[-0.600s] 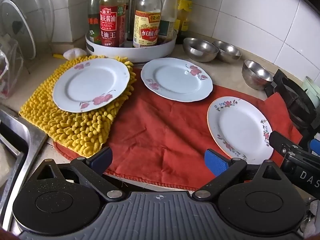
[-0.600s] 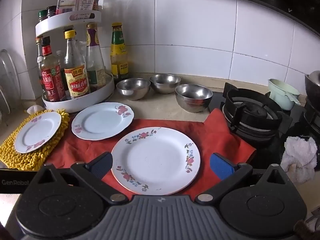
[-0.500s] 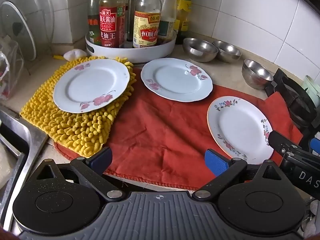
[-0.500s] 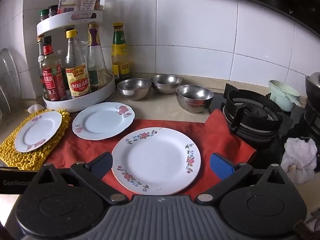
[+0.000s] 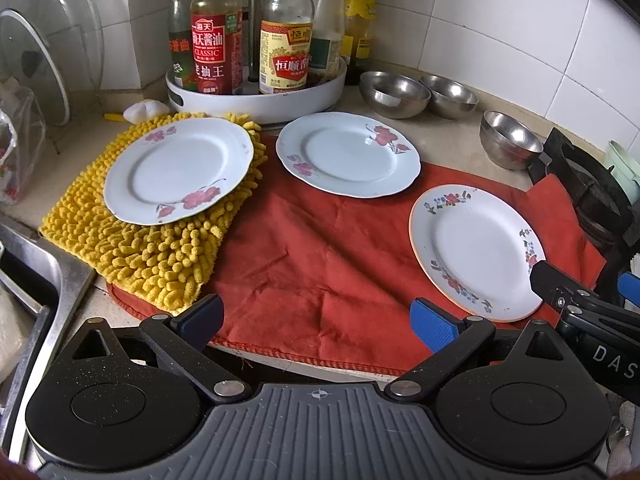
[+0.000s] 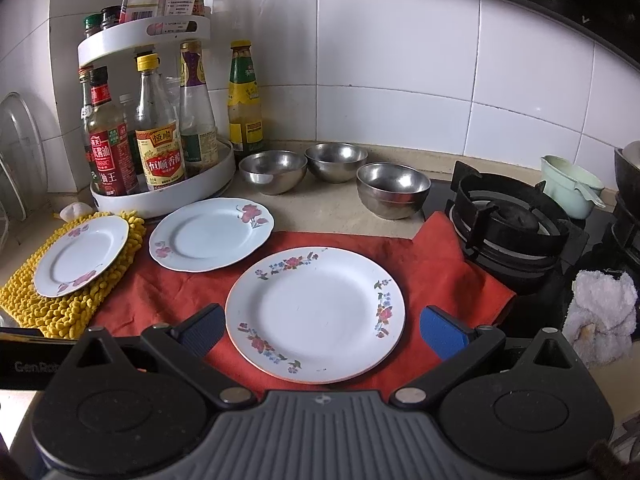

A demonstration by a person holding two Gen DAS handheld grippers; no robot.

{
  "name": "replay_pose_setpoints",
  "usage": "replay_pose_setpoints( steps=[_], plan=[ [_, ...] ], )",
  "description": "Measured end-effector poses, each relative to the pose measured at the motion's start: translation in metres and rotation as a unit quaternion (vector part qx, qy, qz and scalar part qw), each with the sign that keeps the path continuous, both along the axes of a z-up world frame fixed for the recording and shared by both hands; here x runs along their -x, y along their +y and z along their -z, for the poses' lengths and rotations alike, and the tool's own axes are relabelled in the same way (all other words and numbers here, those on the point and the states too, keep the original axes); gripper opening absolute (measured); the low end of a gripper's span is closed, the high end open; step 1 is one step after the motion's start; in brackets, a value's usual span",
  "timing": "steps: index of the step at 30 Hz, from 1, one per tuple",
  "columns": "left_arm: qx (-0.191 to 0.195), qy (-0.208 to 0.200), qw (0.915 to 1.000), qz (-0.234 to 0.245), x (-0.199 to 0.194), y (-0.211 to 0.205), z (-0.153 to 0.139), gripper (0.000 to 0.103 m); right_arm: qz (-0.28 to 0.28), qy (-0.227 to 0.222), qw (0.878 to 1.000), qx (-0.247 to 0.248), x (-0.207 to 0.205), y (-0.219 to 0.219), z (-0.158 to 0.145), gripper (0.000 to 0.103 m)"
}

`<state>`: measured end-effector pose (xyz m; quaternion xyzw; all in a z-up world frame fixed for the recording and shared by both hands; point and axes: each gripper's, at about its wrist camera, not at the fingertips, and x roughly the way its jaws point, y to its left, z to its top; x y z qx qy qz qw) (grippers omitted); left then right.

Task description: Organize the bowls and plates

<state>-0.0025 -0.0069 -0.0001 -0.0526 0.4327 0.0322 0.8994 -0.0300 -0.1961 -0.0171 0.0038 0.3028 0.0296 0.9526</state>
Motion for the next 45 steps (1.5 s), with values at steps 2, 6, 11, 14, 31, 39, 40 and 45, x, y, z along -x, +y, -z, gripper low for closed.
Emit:
replay_pose_setpoints(
  steps=[2,6,11,14,31,39,40,45],
  plan=[
    [0.003,-0.006,1.0,0.001,0.0,-0.001,0.0,0.101,0.001,0.001,1.0,-0.005,0.001,-0.001,0.001,0.1],
    [-0.002,-0.01,0.9999,0.003,0.0,-0.002,0.001,0.101,0.004,0.0,1.0,-0.001,0.001,-0.001,0.001,0.1],
    [-0.004,-0.017,0.9998,0.003,0.0,-0.003,0.001,0.101,0.006,0.0,1.0,0.001,0.0,-0.001,0.001,0.101],
    [-0.003,-0.018,0.9998,0.003,-0.001,-0.003,0.001,0.101,0.006,-0.001,1.0,0.003,0.0,-0.001,0.001,0.1],
    [-0.004,0.012,0.9999,0.006,-0.01,0.003,0.004,0.101,0.009,0.002,1.0,0.007,-0.006,0.004,0.004,0.1],
    [-0.012,0.004,0.9999,0.01,-0.015,0.003,0.005,0.101,0.014,0.006,1.0,0.012,-0.01,0.007,0.004,0.101],
    [-0.013,0.004,0.9998,0.011,-0.016,0.003,0.005,0.101,0.015,0.005,1.0,0.011,-0.01,0.007,0.004,0.1],
    [-0.014,0.001,0.9998,0.016,-0.02,0.004,0.005,0.101,0.02,0.005,1.0,0.008,-0.013,0.008,0.005,0.101]
  ],
)
